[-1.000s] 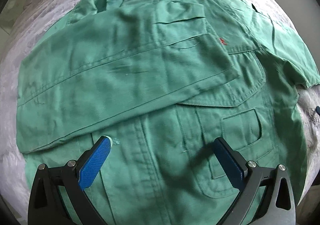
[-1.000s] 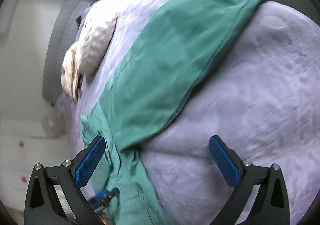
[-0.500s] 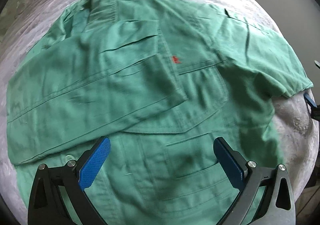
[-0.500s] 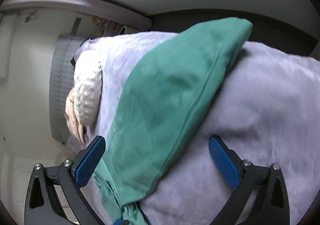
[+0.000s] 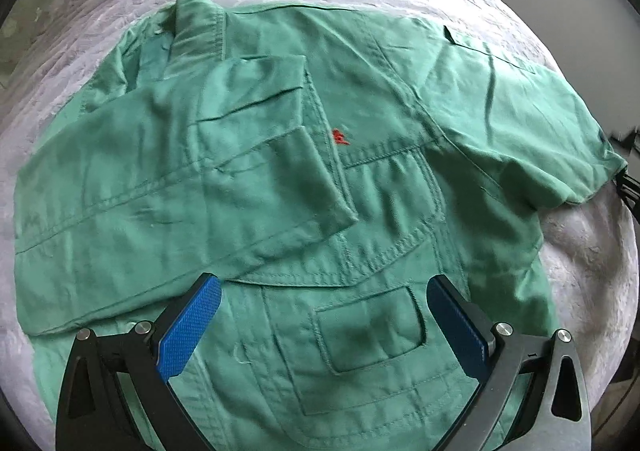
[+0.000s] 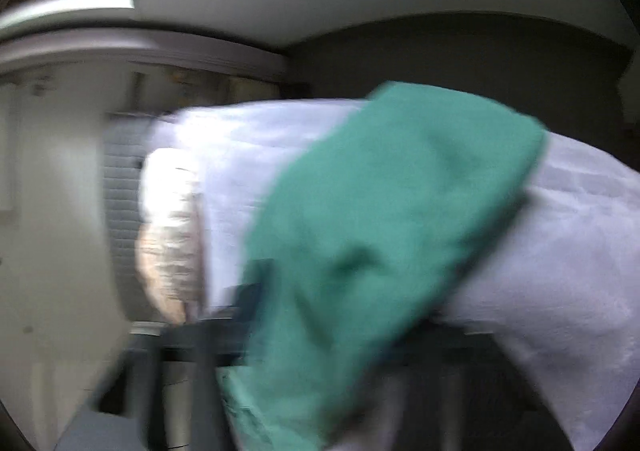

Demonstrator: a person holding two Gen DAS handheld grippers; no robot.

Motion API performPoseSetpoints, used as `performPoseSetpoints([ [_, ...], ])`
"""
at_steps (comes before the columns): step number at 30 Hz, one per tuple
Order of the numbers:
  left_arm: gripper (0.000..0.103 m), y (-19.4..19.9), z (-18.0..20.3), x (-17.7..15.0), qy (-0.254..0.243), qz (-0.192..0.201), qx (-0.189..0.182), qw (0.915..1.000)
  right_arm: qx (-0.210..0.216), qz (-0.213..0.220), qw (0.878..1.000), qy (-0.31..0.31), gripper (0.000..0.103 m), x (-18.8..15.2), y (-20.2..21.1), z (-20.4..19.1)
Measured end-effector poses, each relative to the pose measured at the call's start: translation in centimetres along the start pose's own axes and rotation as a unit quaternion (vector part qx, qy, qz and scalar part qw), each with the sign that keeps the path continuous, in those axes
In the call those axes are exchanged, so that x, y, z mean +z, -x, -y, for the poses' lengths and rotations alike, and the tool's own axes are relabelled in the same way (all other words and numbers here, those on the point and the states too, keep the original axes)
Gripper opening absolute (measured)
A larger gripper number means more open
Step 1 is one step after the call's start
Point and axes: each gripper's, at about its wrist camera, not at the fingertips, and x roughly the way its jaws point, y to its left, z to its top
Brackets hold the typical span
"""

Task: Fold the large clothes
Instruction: 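Grasp the other side panel of the jacket with the right tool, then fold the held side over the first fold and open the right tool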

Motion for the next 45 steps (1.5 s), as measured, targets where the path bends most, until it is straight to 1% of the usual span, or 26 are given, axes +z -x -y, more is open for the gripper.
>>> performPoseSetpoints([
  [3, 0.103, -0.1, -0.3, 0.3, -0.013, 0.000, 0.039, 0.9992, 0.012, 0.007, 1.000, -0.007, 0.012, -0.1, 0.3, 0.2],
  [6, 0.103, -0.4, -1.5, 0.4, -0.015, -0.006, 0.047, 0.9988, 0.012, 0.019, 0.999, 0.035, 0.010, -0.6, 1.1, -1.4],
  [9, 0.103, -0.2, -3.0, 0.0, -0.010, -0.010, 0.049, 0.9987, 0.013, 0.014, 0.996, 0.092, 0.010, -1.8, 1.2, -4.9],
  [12, 0.103, 0.2, -4.9, -0.6, 0.002, -0.006, 0.055, 0.9985, -0.003, 0.008, 0.984, 0.178, 0.010, -4.2, 1.1, -9.5],
  [13, 0.103, 0.2, -5.5, -0.9, 0.005, -0.006, 0.058, 0.9983, -0.003, 0.002, 0.977, 0.213, 0.010, -5.5, 0.8, -11.5],
  [15, 0.103, 0.5, -6.8, -1.2, 0.010, -0.003, 0.065, 0.9978, 0.004, -0.006, 0.967, 0.255, 0.010, -7.5, 0.2, -14.5],
  [17, 0.103, 0.6, -8.4, -2.1, 0.016, 0.000, 0.066, 0.9977, 0.016, -0.017, 0.951, 0.309, 0.010, -10.7, -0.5, -18.1],
  [18, 0.103, 0.5, -10.0, -2.6, 0.019, 0.001, 0.068, 0.9975, 0.022, -0.024, 0.943, 0.332, 0.010, -12.1, -1.0, -19.6],
  [19, 0.103, 0.6, -10.6, -2.7, 0.021, 0.002, 0.069, 0.9974, 0.032, -0.036, 0.929, 0.368, 0.010, -14.6, -1.6, -21.7],
  [21, 0.103, 0.5, -12.5, -2.7, 0.029, 0.003, 0.074, 0.9968, 0.041, -0.056, 0.907, 0.416, 0.010, -18.4, -2.6, -24.1],
  [22, 0.103, 0.5, -13.6, -2.9, 0.036, 0.003, 0.075, 0.9965, 0.049, -0.074, 0.892, 0.444, 0.010, -21.2, -3.5, -25.4],
  [24, 0.103, 0.7, -15.4, -3.3, 0.050, 0.003, 0.077, 0.9958, 0.057, -0.104, 0.873, 0.473, 0.010, -25.1, -5.2, -26.8],
  [25, 0.103, 0.8, -16.6, -3.7, 0.059, 0.005, 0.079, 0.9951, 0.063, -0.131, 0.860, 0.488, 0.010, -28.3, -6.6, -27.3],
  [27, 0.103, 1.1, -19.2, -4.4, 0.083, 0.009, 0.089, 0.9926, 0.068, -0.170, 0.842, 0.507, 0.010, -32.8, -9.1, -27.6],
  [31, 0.103, 0.8, -23.6, -5.7, 0.116, 0.004, 0.102, 0.9880, 0.048, -0.233, 0.816, 0.527, 0.010, -39.9, -13.3, -25.5],
  [33, 0.103, 0.5, -26.0, -6.5, 0.132, -0.001, 0.108, 0.9854, 0.012, -0.253, 0.804, 0.538, 0.010, -42.6, -15.8, -23.9],
  [34, 0.103, 0.4, -26.7, -6.8, 0.137, -0.001, 0.109, 0.9847, -0.013, -0.262, 0.798, 0.542, 0.014, -43.9, -17.3, -22.9],
  [36, 0.103, 0.6, -28.0, -7.7, 0.147, 0.002, 0.106, 0.9834, -0.047, -0.273, 0.799, 0.534, 0.014, -44.3, -18.3, -21.4],
  [37, 0.103, 0.7, -28.5, -8.2, 0.153, 0.004, 0.102, 0.9829, -0.058, -0.286, 0.806, 0.515, 0.014, -44.2, -18.7, -20.6],
  [38, 0.103, 0.8, -29.3, -8.6, 0.159, 0.006, 0.098, 0.9823, -0.057, -0.292, 0.815, 0.498, 0.017, -43.9, -18.7, -20.1],
  [39, 0.103, 0.7, -29.8, -8.6, 0.164, 0.007, 0.093, 0.9821, -0.053, -0.296, 0.824, 0.480, 0.024, -43.4, -18.4, -19.8],
  [40, 0.103, 0.8, -30.1, -8.8, 0.167, 0.009, 0.089, 0.9819, -0.049, -0.298, 0.836, 0.459, 0.045, -42.4, -18.2, -19.6],
  [41, 0.103, 0.9, -30.1, -9.1, 0.170, 0.012, 0.085, 0.9816, -0.039, -0.289, 0.854, 0.432, 0.066, -41.4, -17.3, -19.1],
  [42, 0.103, 0.9, -30.5, -9.2, 0.174, 0.016, 0.081, 0.9814, -0.029, -0.274, 0.871, 0.408, 0.071, -40.3, -16.5, -18.7],
  [43, 0.103, 1.0, -30.8, -9.3, 0.175, 0.019, 0.076, 0.9814, -0.025, -0.259, 0.885, 0.386, 0.072, -39.3, -16.1, -18.6],
  [45, 0.103, 1.0, -31.8, -9.2, 0.177, 0.028, 0.065, 0.9817, -0.027, -0.239, 0.906, 0.349, 0.072, -37.8, -15.9, -18.4],
])
